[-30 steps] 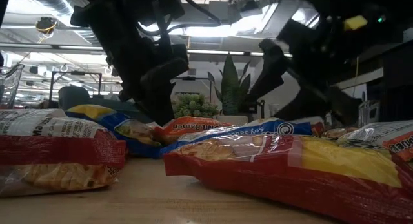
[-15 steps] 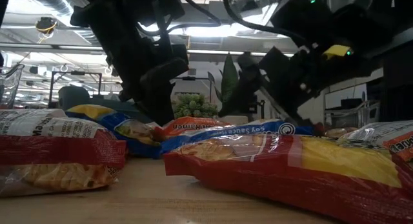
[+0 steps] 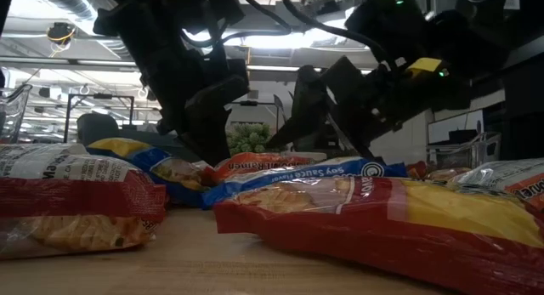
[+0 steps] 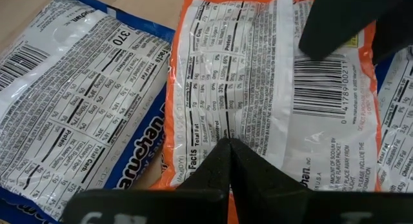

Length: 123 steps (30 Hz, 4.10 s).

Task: Sort Maruchan noodles
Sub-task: Put the orange noodle pack into the bottom transparent bin

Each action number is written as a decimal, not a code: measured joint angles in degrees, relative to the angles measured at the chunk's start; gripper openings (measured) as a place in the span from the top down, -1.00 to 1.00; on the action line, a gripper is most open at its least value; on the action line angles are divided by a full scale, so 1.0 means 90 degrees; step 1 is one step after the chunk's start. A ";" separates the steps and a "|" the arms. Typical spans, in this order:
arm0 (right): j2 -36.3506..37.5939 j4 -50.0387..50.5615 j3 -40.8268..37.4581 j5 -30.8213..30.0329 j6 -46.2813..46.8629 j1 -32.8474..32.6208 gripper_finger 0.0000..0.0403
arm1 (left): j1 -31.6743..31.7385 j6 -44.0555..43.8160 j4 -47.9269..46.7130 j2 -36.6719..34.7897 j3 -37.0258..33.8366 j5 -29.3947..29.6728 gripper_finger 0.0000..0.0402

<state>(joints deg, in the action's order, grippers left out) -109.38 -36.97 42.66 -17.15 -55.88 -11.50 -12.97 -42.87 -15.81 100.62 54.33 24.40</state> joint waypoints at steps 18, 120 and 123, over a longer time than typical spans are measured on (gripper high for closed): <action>0.0005 0.1638 0.0780 -0.1832 0.1017 -0.0467 0.93 | -0.0236 -0.0005 -0.0333 -0.0052 0.0666 -0.0278 1.00; -0.3726 0.4604 0.9826 0.0703 0.2732 -0.0560 -0.07 | -0.4436 0.0792 -0.4120 -0.0528 0.7191 0.5023 1.00; -0.3719 0.5762 1.0270 0.1872 0.3083 -0.0630 -0.07 | -0.4545 0.0586 -0.4305 -0.0527 0.7189 0.5023 1.00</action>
<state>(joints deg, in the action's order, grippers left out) -142.85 14.90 135.09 -0.30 -28.13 -17.17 -53.88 -37.60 -54.55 95.88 119.02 69.61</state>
